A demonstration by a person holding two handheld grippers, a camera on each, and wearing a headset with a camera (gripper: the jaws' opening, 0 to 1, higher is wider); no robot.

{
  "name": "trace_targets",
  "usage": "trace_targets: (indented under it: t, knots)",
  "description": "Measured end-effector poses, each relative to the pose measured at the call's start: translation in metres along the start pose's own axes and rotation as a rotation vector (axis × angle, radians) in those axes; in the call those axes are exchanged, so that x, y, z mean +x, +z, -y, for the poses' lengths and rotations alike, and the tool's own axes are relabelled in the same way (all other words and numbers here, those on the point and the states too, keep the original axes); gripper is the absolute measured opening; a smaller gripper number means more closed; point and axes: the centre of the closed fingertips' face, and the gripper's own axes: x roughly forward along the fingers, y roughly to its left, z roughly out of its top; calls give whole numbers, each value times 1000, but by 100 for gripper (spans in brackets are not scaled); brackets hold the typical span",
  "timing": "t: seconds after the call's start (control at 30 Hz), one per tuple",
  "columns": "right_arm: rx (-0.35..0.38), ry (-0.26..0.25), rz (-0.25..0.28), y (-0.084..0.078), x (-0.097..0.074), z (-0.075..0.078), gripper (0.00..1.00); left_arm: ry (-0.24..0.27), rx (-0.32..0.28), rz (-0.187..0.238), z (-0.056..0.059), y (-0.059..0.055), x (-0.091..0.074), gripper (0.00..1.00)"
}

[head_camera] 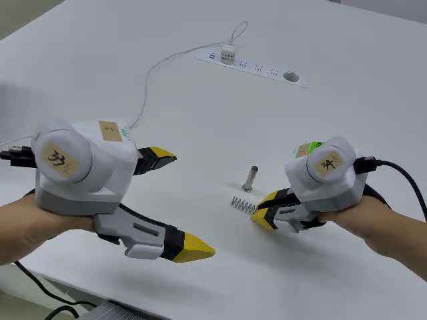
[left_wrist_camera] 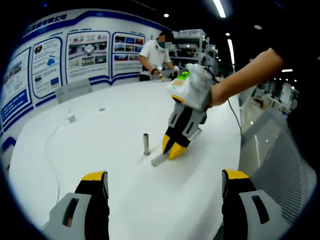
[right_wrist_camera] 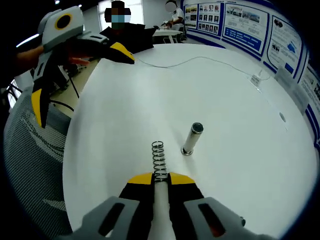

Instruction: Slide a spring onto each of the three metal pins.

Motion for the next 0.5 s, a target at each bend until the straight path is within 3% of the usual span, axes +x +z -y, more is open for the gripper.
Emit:
trace_targets:
  t: [0.27,0.37,0.5]
  knots:
    - [7,-15,1,1,-3,-3,10,-2,-2,-1,2,0,-5,95]
    - [12,-4,25,8,-12,-8,10,1,-1,-1,3,0,-4,95]
    - [-41,14,55,19,-32,-18,10,-6,9,-4,6,2,-1,95]
